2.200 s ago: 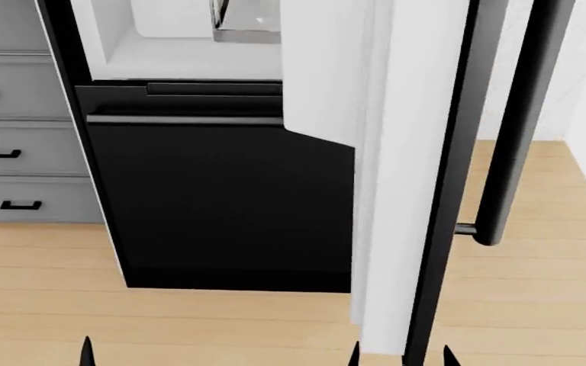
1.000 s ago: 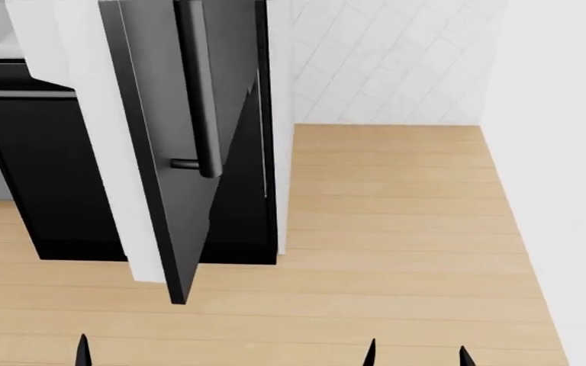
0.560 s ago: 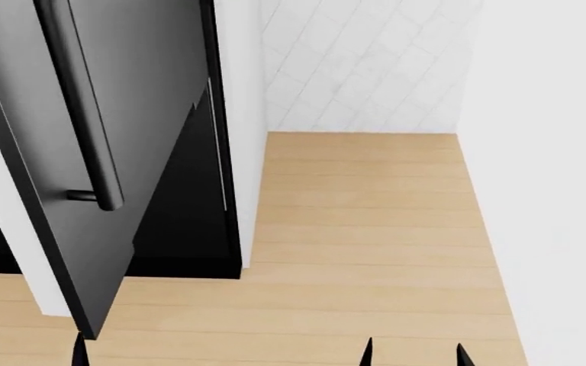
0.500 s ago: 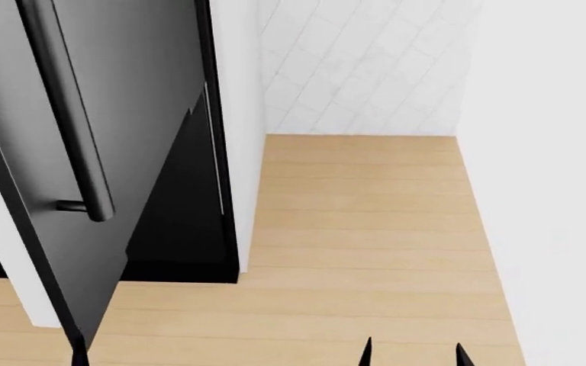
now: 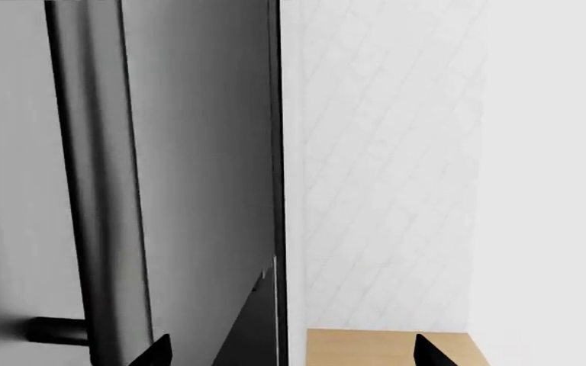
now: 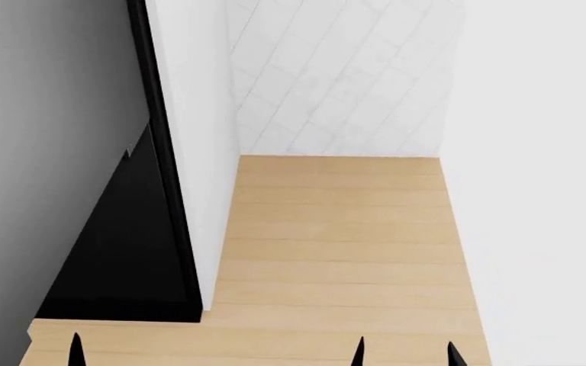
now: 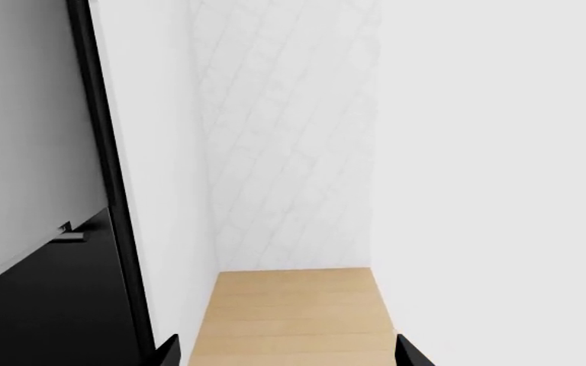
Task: Close the fridge door
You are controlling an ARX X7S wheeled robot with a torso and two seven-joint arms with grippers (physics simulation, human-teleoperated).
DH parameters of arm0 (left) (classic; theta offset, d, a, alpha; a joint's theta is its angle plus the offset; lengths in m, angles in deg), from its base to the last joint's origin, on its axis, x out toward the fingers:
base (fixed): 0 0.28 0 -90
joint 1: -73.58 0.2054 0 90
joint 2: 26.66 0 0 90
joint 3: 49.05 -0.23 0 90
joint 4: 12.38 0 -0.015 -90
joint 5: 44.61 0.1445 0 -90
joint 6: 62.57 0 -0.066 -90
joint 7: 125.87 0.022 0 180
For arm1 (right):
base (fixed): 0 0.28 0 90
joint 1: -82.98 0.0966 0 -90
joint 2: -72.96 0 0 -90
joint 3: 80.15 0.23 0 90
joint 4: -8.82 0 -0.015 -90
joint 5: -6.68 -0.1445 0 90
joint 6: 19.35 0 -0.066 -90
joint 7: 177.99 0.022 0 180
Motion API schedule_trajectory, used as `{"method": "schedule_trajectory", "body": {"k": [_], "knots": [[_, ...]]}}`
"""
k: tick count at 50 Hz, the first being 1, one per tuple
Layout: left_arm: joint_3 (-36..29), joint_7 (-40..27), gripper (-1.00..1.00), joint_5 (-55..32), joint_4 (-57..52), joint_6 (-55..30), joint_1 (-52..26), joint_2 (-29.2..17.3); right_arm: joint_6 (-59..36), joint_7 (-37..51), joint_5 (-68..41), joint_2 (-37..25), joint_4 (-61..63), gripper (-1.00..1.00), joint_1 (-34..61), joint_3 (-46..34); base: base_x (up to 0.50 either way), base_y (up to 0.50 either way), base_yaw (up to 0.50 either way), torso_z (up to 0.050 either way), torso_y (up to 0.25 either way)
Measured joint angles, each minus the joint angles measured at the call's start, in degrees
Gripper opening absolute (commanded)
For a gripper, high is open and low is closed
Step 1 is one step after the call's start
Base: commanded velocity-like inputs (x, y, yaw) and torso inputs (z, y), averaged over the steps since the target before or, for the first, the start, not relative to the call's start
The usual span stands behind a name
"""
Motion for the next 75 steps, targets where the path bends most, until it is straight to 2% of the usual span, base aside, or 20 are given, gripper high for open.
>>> {"method": "schedule_trajectory", "body": {"k": [21,75], "knots": [[0.0,-1.0,1.0,-0.4,-2.6,-0.7,0.9,-0.9,-0.3,0.5,1.7,-0.9,1.3,1.0,1.4,-2.0,0.47,-0.19,0.0,0.045,0.0],[-0.6,-2.7,1.0,-1.3,-3.9,-0.3,1.4,-2.5,-0.1,1.9,2.3,-2.4,1.7,1.0,2.7,-4.7,0.5,0.0,0.0,0.045,0.0]]}}
